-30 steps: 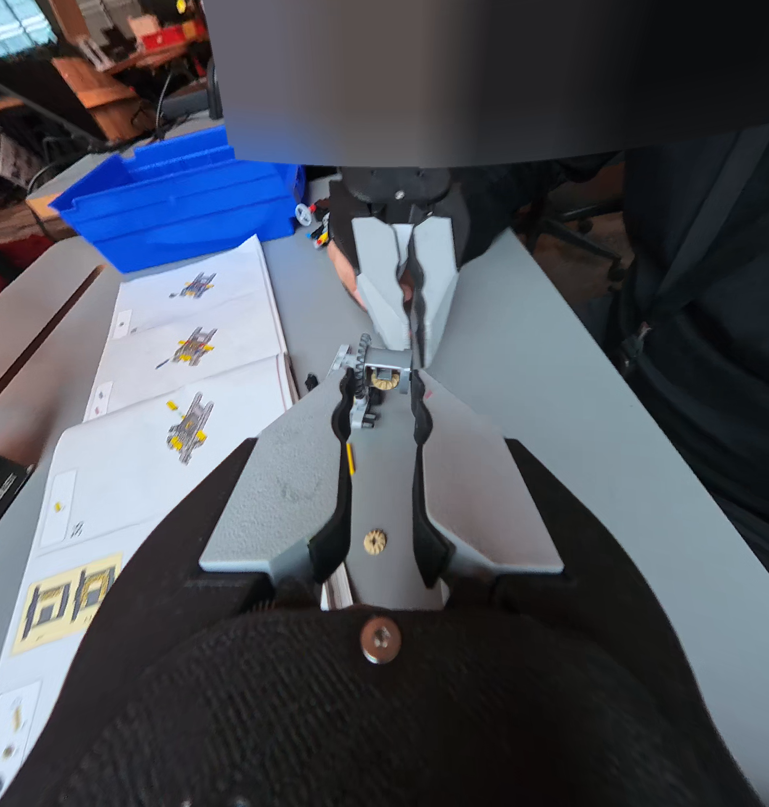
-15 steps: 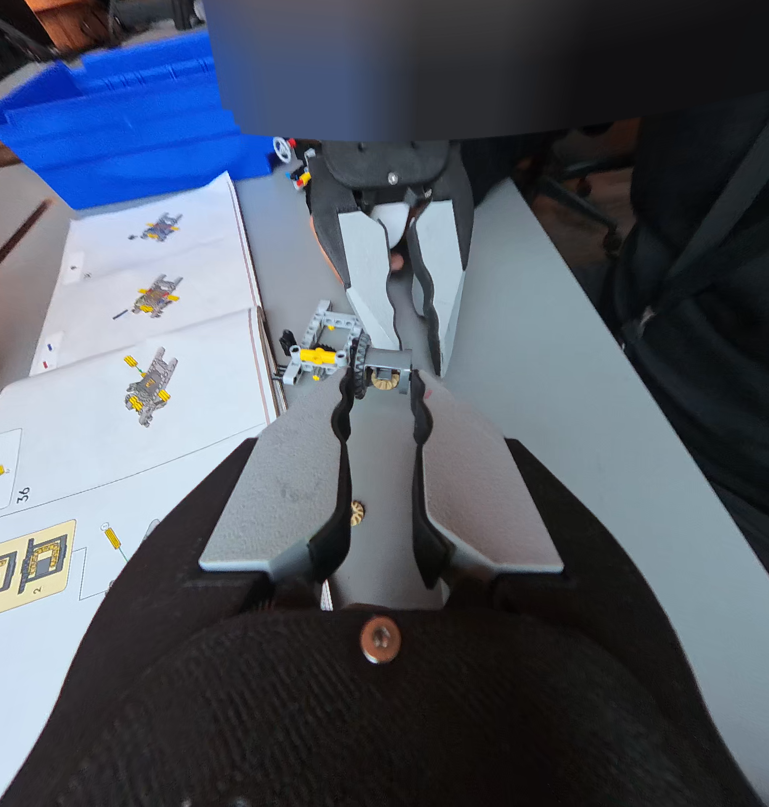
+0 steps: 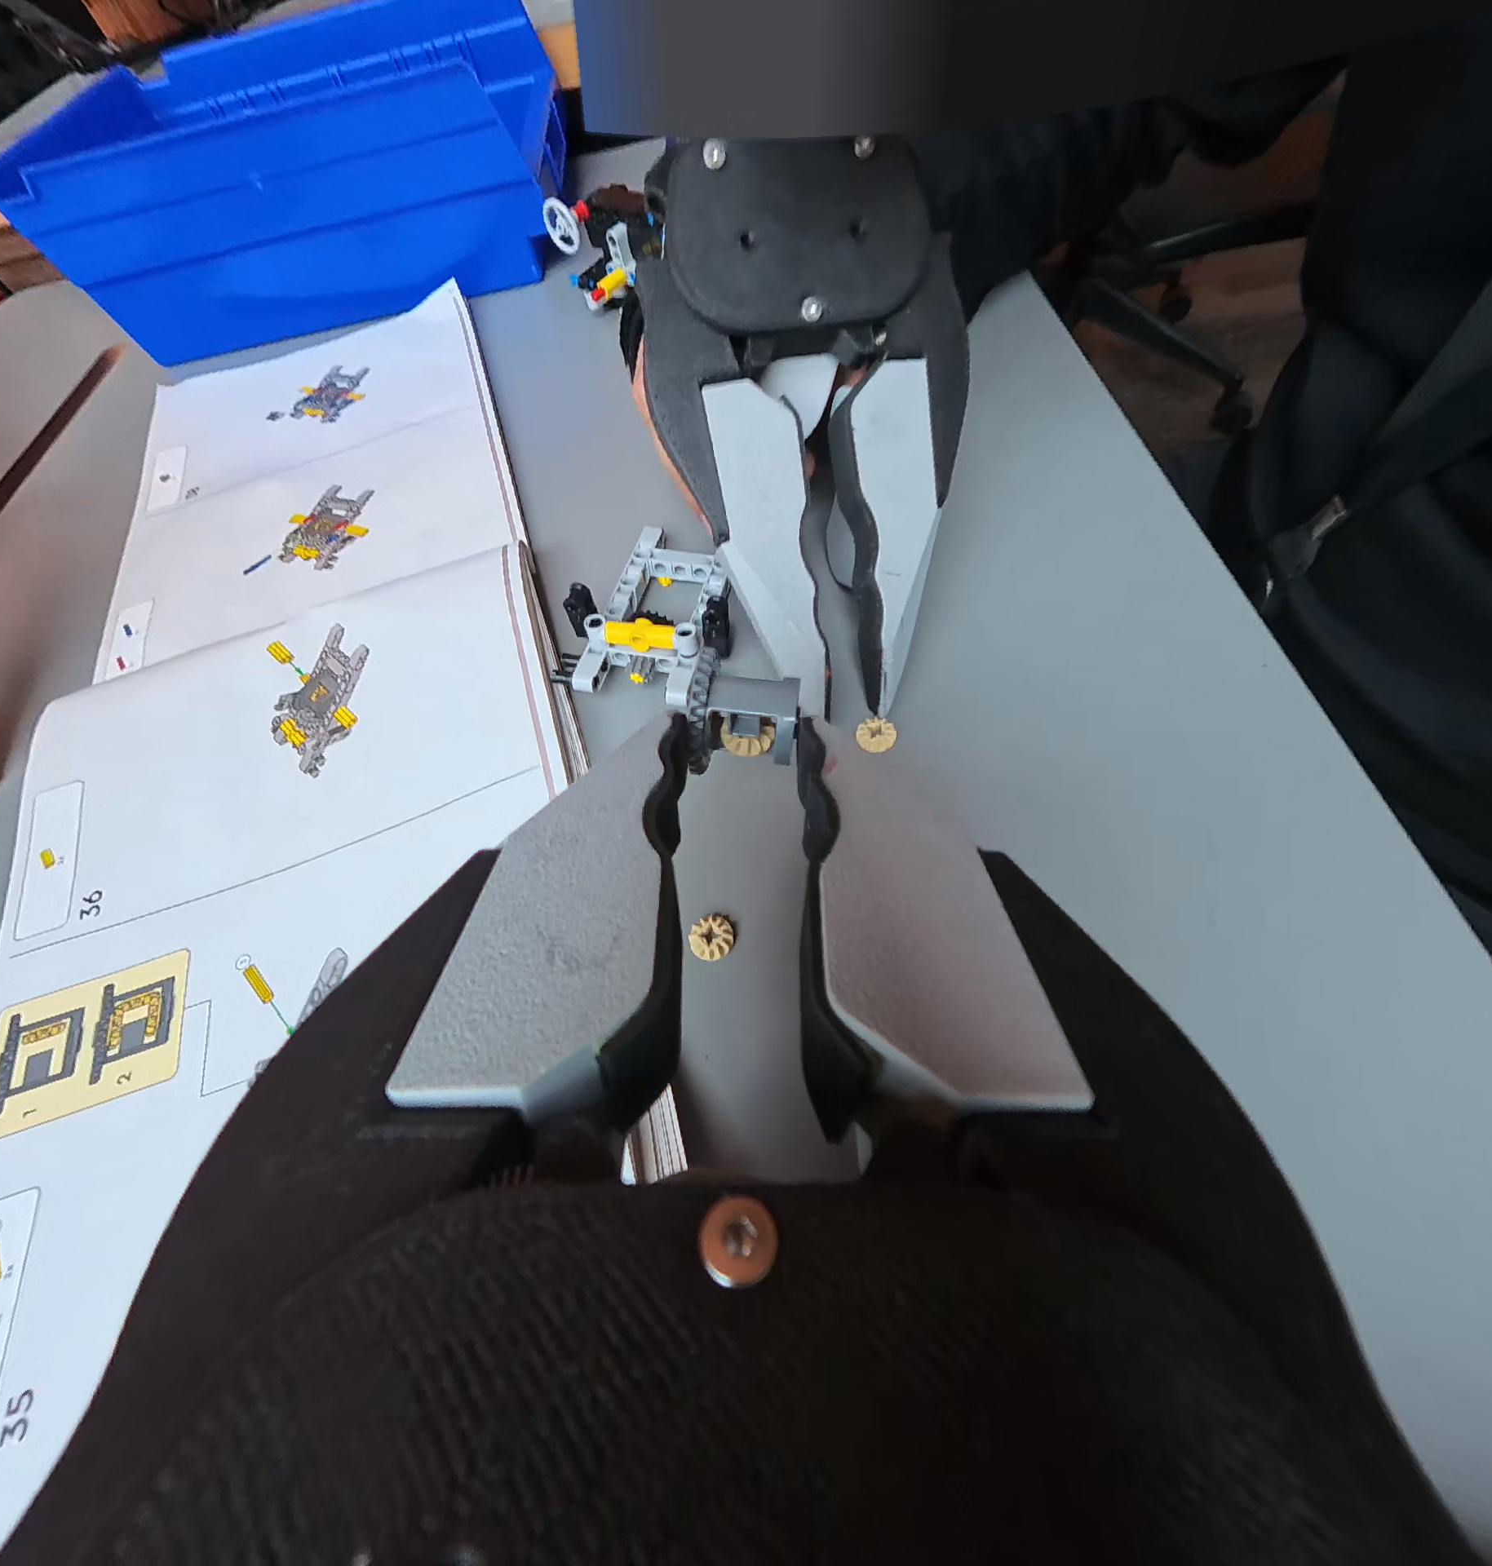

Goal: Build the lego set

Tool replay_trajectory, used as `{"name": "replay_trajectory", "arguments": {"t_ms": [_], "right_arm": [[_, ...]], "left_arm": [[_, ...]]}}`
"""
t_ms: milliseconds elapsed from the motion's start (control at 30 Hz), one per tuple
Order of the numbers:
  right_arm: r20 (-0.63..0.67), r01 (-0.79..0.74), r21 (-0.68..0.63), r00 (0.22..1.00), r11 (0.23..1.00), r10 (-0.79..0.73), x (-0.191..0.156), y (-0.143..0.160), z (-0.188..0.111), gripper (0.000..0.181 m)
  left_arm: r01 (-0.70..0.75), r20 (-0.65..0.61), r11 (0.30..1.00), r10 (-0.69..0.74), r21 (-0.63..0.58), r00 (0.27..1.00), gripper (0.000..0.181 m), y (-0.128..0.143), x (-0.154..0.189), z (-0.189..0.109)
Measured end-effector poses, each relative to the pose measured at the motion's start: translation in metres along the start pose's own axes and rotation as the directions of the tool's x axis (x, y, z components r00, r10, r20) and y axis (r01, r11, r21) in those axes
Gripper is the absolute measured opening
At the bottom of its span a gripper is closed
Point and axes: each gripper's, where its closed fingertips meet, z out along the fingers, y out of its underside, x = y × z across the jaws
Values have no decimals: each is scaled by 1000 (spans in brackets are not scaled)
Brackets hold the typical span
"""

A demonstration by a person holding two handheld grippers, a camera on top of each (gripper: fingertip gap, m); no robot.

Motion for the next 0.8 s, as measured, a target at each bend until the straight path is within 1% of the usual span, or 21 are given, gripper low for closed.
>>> {"name": "replay_trajectory", "arguments": {"t_ms": [67, 200, 300, 400, 467, 567, 667, 800], "right_arm": [[-4, 10, -1, 1000, 1000, -10, -1, 0, 0, 10], [-20, 36, -8, 999, 999, -37, -2, 1, 0, 0], [-33, 48, -4, 998, 999, -48, -2, 0, 0, 0], [-36, 29, 31, 999, 999, -28, 0, -3, -4, 0], [-20, -5, 55, 1000, 998, 6, 1, -5, -7, 6], [20, -60, 48, 998, 997, 59, 1, -4, -7, 19], [33, -62, 23, 998, 998, 61, 0, -2, -4, 23], [43, -52, 3, 998, 999, 52, -2, -4, 4, 25]], "left_arm": [[-4, 0, 1000, 4, -11, 1000, 23, 2, 0, 2], [2, -1, 1000, -2, -11, 1000, 23, 4, -1, 2], [1, 4, 1000, -1, -17, 1000, 23, 5, -1, 2], [4, 7, 1000, -4, -17, 1000, 23, 6, -2, 3], [6, 6, 1000, -6, -8, 1000, 23, 4, -1, 2], [-1, 6, 1000, 1, 1, 1000, 22, 2, 1, 2], [-10, 22, 1000, 10, 0, 1000, 22, 3, 2, 3], [2, 4, 1000, -2, 7, 1000, 22, 2, 6, 3]]}}
